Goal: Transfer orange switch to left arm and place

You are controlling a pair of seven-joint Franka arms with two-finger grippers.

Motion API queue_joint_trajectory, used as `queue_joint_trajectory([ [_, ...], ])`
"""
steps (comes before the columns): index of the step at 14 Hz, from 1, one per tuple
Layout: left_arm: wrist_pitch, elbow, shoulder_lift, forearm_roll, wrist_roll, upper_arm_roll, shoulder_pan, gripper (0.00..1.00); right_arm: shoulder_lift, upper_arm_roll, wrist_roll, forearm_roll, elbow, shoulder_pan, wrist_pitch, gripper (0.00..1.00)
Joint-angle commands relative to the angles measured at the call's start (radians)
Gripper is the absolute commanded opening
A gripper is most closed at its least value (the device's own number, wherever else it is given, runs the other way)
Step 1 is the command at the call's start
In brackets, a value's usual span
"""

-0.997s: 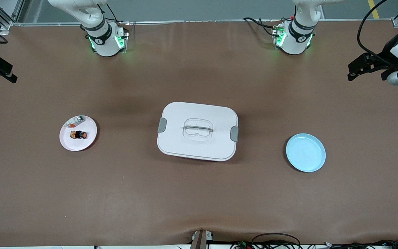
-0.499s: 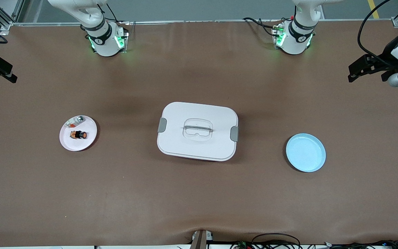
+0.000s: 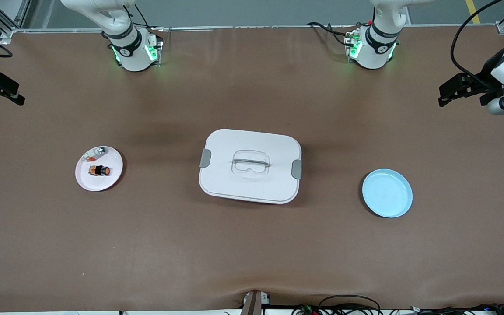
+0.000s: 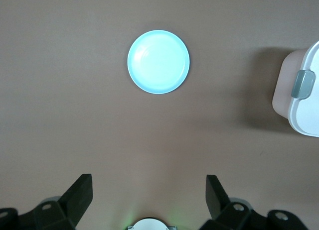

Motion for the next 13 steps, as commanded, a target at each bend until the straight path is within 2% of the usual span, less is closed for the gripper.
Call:
queue_joint_trajectory([
  [1,0.008,-0.016,-0.014,0.005,0.0,-0.001,-0.001,1.0,0.017,0.0,0.002,-0.005,0.001,-0.003,-0.006,1.0],
  [4,0.015,-0.026,-0.016,0.005,0.0,-0.005,-0.001,1.0,0.037,0.0,0.003,-0.006,0.004,-0.007,0.003,1.0],
  [10,0.017,-0.026,-0.016,0.005,0.0,-0.005,0.0,1.0,0.204,-0.005,-0.009,-0.012,0.022,-0.032,0.014,1.0],
  [13,0.022,-0.026,-0.016,0.005,0.0,-0.006,-0.001,1.0,0.269,-0.005,-0.009,-0.015,0.005,-0.032,0.093,1.0],
])
